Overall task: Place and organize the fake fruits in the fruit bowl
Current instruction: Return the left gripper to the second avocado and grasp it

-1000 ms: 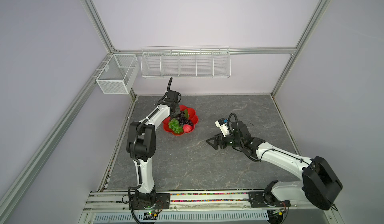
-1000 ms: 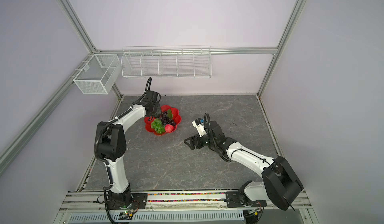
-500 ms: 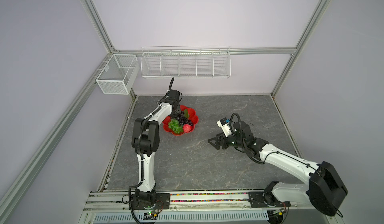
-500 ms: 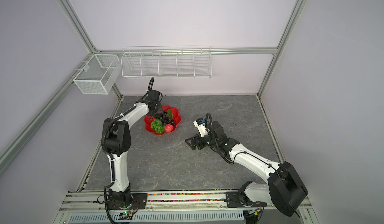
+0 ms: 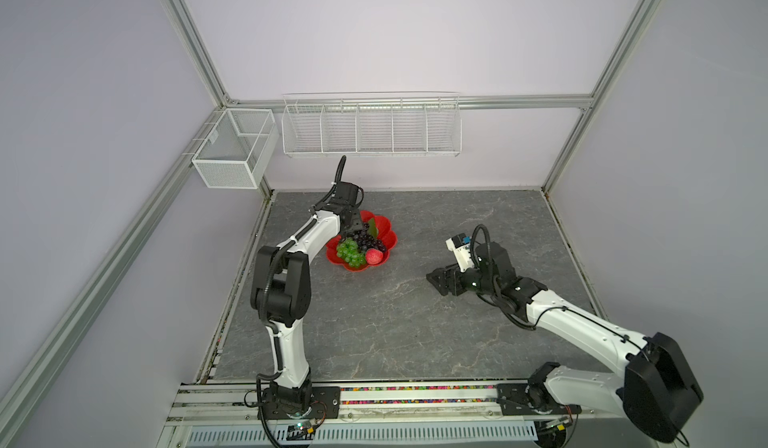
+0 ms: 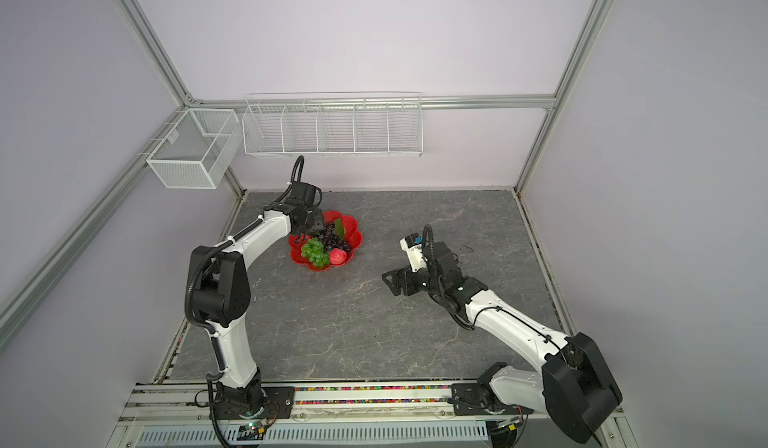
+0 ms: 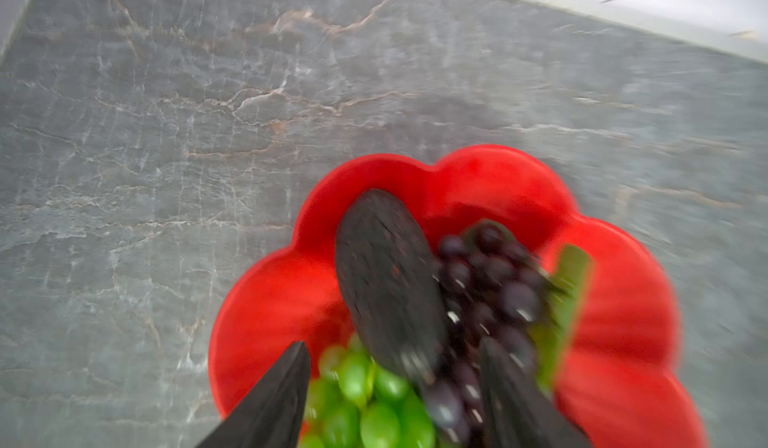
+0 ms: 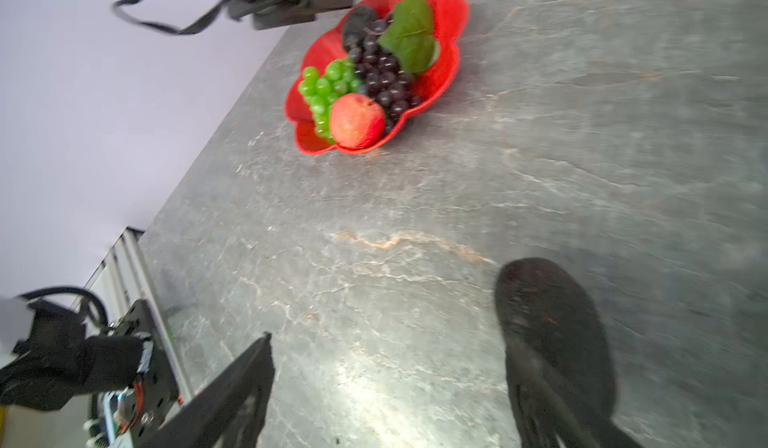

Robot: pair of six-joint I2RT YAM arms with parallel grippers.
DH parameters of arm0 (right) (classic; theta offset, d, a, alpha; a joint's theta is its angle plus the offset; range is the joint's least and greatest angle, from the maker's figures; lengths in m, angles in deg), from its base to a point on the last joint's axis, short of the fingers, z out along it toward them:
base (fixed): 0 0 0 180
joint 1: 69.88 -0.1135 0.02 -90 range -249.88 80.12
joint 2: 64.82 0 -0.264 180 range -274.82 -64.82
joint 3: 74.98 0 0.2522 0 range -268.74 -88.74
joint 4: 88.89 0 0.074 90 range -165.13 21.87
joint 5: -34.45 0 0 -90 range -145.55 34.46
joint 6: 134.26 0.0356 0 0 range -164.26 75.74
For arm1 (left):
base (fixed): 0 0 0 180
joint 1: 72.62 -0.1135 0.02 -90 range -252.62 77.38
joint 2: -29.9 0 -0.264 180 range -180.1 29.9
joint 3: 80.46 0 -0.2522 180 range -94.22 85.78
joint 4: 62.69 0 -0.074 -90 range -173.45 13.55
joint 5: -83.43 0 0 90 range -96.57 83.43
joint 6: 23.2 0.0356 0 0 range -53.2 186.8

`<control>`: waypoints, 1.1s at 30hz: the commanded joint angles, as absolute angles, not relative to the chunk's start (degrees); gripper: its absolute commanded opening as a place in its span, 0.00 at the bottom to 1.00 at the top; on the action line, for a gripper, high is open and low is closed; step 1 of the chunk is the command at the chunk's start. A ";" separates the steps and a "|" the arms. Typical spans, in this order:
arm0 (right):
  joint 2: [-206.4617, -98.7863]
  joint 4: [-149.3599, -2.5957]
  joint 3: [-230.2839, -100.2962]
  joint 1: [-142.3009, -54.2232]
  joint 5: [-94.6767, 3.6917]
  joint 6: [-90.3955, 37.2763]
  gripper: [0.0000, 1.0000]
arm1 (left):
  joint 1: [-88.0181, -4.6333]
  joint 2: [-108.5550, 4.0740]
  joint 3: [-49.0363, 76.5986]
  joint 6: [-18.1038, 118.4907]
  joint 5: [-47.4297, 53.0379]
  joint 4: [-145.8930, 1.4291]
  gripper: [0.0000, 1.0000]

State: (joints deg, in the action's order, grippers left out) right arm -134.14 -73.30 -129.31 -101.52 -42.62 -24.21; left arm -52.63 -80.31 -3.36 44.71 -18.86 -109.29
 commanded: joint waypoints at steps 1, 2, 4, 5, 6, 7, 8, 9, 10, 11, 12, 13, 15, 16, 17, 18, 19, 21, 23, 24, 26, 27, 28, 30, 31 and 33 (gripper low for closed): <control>-131.61 -67.76 -125.90 -95.32 -45.54 -22.20 0.88 | -44.99 -74.35 0.39 42.75 -15.72 -109.26 0.65; -130.53 -67.43 -124.94 -93.71 -45.54 -22.32 0.88 | -42.66 -73.10 1.79 41.51 -15.27 -108.87 0.65; -128.00 -66.02 -123.27 -90.57 -45.44 -22.96 0.88 | -37.11 -71.65 4.55 37.63 -13.64 -107.68 0.65; -127.07 -65.24 -122.84 -89.30 -45.39 -23.09 0.88 | -35.27 -71.48 5.46 34.67 -12.65 -107.06 0.65; -126.18 -64.68 -122.29 -87.88 -45.10 -23.25 0.88 | -33.15 -71.50 6.94 31.38 -10.65 -105.15 0.65; -125.39 -64.43 -121.71 -86.44 -44.56 -23.24 0.88 | -31.23 -71.76 8.51 27.80 -8.73 -102.80 0.65; -124.81 -64.39 -121.13 -85.26 -44.09 -22.98 0.89 | -29.84 -72.00 9.69 24.88 -7.50 -100.63 0.65; -124.23 -64.76 -120.31 -83.89 -43.35 -22.69 0.89 | -28.04 -72.45 10.56 22.06 -6.65 -98.36 0.65; -123.63 -65.44 -119.36 -82.78 -42.29 -22.45 0.88 | -26.48 -73.21 10.60 20.22 -6.55 -97.08 0.65; -123.24 -66.19 -118.62 -82.05 -41.46 -22.29 0.89 | -25.40 -74.10 9.76 19.19 -6.70 -97.01 0.66; -122.81 -66.97 -117.75 -82.01 -40.56 -22.28 0.89 | -24.37 -75.38 8.19 18.55 -7.02 -98.02 0.66; -122.53 -67.90 -116.95 -80.00 -39.59 -22.35 0.88 | -23.52 -76.84 6.28 18.22 -7.15 -99.45 0.67; -122.56 -68.98 -116.03 -79.33 -38.03 -22.94 0.89 | -22.36 -79.52 3.23 17.62 -6.76 -101.38 0.69; -122.70 -69.51 -115.61 -79.20 -37.14 -23.52 0.89 | -22.09 -80.74 2.14 17.30 -6.44 -101.95 0.70; -122.76 -70.04 -115.25 -79.11 -36.14 -23.96 0.89 | -21.91 -81.64 1.57 16.81 -6.13 -102.28 0.70; -122.84 -70.51 -114.96 -79.04 -35.17 -24.39 0.89 | -21.74 -82.42 1.48 15.88 -5.73 -102.06 0.70; -122.75 -70.73 -114.70 -78.93 -34.52 -24.81 0.88 | -21.52 -82.88 1.69 14.95 -5.28 -101.51 0.70; -122.50 -71.36 -114.12 -78.84 -33.63 -25.44 0.88 | -20.83 -83.74 1.84 13.92 -4.93 -100.76 0.71; -122.48 -72.30 -113.71 -78.67 -32.90 -25.45 0.89 | -19.95 -84.75 0.62 13.61 -4.95 -102.01 0.71; -122.61 -72.74 -113.62 -78.71 -32.42 -25.35 0.89 | -19.32 -85.11 -0.13 13.55 -5.39 -103.04 0.71; -122.99 -73.01 -113.61 -78.67 -32.08 -25.64 0.89 | -18.42 -85.84 -1.05 13.49 -5.61 -104.45 0.71; -123.20 -73.00 -113.61 -78.59 -32.39 -25.74 0.89 | -18.15 -86.26 -1.15 13.14 -5.40 -104.49 0.71; -123.31 -73.10 -113.53 -78.58 -32.54 -25.78 0.88 | -17.97 -86.84 -1.30 12.57 -4.79 -103.79 0.71; -123.36 -73.52 -113.19 -78.58 -32.52 -25.89 0.88 | -17.71 -88.47 -2.29 12.13 -4.11 -102.98 0.71; -123.24 -73.60 -113.08 -78.58 -32.38 -25.79 0.88 | -17.60 -89.49 -3.36 12.13 -4.45 -103.56 0.71; -122.86 -73.46 -113.10 -78.60 -32.39 -25.86 0.89 | -17.51 -90.94 -4.63 11.80 -5.14 -105.09 0.71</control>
State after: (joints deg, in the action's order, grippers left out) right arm -123.17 -72.06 -114.21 -78.90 -33.48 -24.80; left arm -17.46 -88.42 -2.36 13.79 -4.74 -102.80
